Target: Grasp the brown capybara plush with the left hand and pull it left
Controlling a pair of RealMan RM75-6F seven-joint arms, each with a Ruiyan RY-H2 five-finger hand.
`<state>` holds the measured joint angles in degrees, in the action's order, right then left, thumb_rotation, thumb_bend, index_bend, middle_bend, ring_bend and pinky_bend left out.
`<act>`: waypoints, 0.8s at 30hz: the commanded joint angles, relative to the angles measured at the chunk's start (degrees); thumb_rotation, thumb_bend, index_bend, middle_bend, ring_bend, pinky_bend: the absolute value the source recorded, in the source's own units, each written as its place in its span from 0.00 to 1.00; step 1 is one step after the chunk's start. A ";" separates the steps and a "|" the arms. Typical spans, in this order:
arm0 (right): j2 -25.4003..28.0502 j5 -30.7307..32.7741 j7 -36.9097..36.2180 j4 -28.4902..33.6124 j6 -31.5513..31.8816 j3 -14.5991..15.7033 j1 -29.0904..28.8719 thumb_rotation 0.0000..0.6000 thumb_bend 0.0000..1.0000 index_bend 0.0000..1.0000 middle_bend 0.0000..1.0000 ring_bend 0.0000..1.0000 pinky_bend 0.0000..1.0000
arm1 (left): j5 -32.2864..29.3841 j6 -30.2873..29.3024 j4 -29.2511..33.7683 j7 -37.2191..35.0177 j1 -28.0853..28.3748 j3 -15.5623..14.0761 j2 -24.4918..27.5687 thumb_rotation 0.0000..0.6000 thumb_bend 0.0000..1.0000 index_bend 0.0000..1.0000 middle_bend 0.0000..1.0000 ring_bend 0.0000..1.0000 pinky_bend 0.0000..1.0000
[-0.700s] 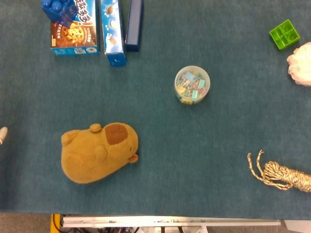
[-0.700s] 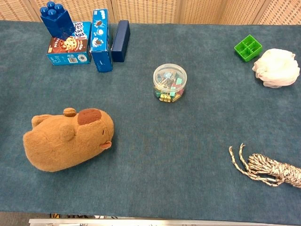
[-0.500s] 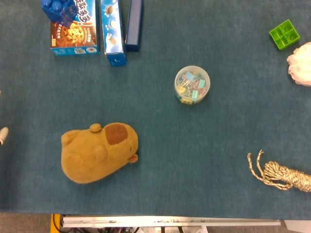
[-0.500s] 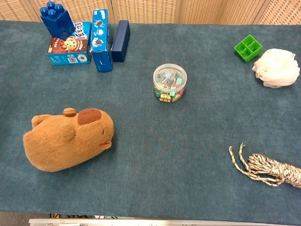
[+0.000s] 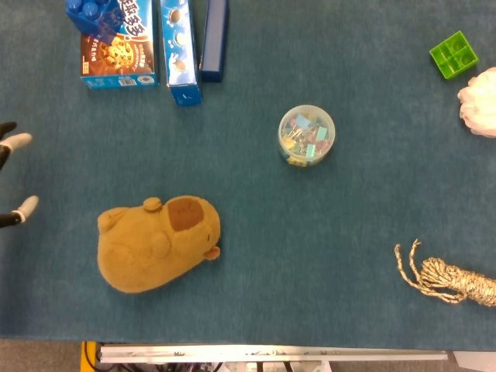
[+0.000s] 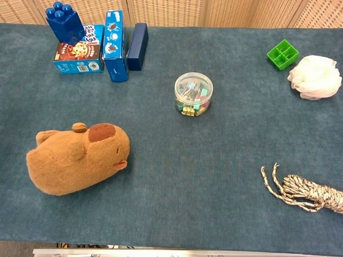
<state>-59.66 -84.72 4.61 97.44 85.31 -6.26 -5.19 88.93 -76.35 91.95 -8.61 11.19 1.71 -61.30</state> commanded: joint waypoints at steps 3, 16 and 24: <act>0.38 0.08 0.25 0.67 0.02 0.14 0.10 1.00 0.25 0.32 0.39 0.28 0.23 | 1.82 4.74 -0.33 -4.53 3.64 -0.54 1.09 0.94 0.13 0.18 0.14 0.09 0.00; 1.00 -0.07 -0.03 1.16 1.01 0.43 0.77 1.00 0.25 0.32 0.39 0.28 0.23 | 5.59 13.51 1.47 -10.13 11.10 -2.37 0.60 0.09 0.04 0.13 0.11 0.08 0.00; 0.77 0.24 -0.34 0.60 0.86 0.63 0.94 1.00 0.25 0.32 0.39 0.28 0.23 | 4.68 14.76 2.61 -6.87 11.91 -3.33 -0.24 0.00 0.03 0.11 0.11 0.08 0.00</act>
<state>-58.88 -84.48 4.29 98.04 86.18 -5.64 -4.24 93.78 -61.74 94.48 -16.25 23.04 -1.31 -61.24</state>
